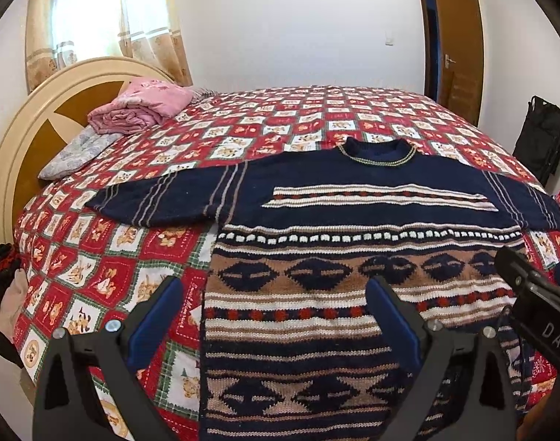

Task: Fold small clothes

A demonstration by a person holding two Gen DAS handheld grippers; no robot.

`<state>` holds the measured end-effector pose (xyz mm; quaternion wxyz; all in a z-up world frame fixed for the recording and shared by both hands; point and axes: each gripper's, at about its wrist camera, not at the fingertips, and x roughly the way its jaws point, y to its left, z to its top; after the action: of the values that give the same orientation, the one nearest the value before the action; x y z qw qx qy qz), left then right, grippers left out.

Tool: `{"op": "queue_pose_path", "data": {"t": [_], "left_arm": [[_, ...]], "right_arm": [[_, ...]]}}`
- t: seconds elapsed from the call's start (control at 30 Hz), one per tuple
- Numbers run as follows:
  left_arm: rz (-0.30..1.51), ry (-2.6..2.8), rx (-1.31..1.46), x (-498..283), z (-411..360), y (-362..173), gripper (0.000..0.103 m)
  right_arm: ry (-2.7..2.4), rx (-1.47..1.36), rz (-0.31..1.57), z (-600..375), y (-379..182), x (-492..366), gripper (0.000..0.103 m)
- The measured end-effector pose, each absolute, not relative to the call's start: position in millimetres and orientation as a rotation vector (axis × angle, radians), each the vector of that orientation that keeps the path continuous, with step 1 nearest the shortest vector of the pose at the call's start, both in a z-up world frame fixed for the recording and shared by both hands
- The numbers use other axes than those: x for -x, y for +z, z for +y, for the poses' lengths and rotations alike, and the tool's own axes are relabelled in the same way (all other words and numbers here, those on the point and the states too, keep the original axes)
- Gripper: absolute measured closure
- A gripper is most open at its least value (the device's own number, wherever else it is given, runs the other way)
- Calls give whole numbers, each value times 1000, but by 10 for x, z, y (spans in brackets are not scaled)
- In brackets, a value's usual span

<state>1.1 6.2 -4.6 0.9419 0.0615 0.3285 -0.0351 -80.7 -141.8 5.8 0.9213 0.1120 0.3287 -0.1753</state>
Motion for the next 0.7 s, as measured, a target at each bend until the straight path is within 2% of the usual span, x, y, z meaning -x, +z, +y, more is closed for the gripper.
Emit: {"op": "queue_pose_path", "data": {"t": [0.7], "left_arm": [[670,-86,-127,2,1,-60,2]], "right_arm": [[-375,-219,674,-1410,55,811,1]]}}
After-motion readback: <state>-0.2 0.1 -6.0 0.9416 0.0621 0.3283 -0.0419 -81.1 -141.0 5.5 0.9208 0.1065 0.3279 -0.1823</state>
